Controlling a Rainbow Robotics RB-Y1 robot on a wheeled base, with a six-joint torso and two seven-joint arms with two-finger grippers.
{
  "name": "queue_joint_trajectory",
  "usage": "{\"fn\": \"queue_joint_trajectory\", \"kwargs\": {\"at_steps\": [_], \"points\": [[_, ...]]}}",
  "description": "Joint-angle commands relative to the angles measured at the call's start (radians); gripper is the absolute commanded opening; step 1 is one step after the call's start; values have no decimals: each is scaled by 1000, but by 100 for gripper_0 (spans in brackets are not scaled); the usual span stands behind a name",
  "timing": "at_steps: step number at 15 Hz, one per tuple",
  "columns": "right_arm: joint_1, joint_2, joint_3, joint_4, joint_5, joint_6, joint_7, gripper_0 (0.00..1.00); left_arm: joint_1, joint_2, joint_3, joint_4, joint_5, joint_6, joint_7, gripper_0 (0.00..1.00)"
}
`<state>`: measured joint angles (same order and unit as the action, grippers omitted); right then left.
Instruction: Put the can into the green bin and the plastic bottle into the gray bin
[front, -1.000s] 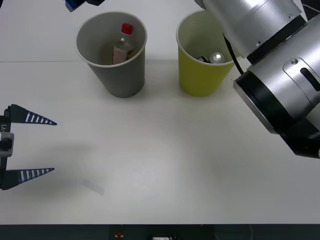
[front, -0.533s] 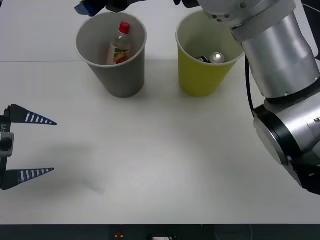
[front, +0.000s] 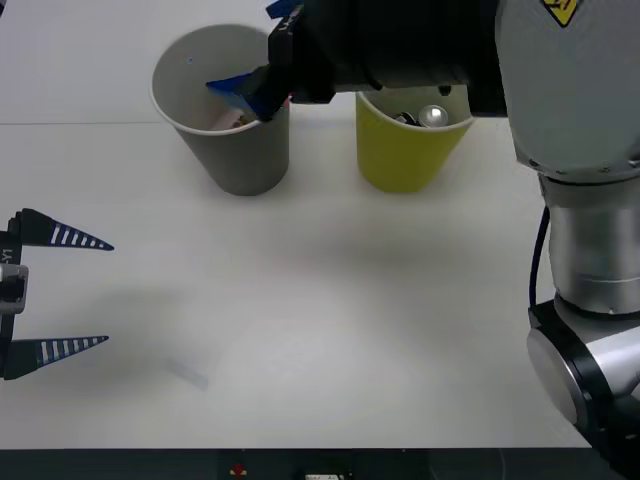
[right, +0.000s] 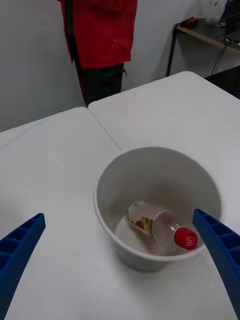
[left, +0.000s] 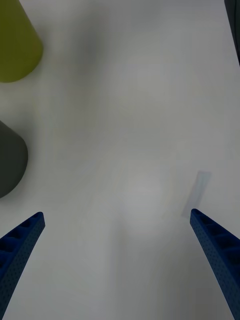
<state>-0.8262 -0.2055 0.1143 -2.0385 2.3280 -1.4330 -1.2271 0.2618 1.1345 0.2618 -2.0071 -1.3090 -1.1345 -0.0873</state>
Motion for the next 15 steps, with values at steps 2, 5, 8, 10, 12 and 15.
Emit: {"fn": "queue_joint_trajectory", "kwargs": {"at_steps": [2,5,8,10,12,15], "points": [[139,-20,-22,-117,-10,-4,57,100,0,0,0,0,0,0,0,100],[234,-60,-39,-190,-16,-3,75,100,0,0,0,0,0,0,0,100],[329,-88,-68,-264,-22,-3,101,100,0,0,0,0,0,0,0,100],[418,-92,-102,-321,-32,-3,118,100,0,0,0,0,0,0,0,100],[492,-115,-123,-368,-36,-3,130,100,0,0,0,0,0,0,0,100],[585,-175,-169,-407,-73,2,161,100,0,0,0,0,0,0,0,100]]}}
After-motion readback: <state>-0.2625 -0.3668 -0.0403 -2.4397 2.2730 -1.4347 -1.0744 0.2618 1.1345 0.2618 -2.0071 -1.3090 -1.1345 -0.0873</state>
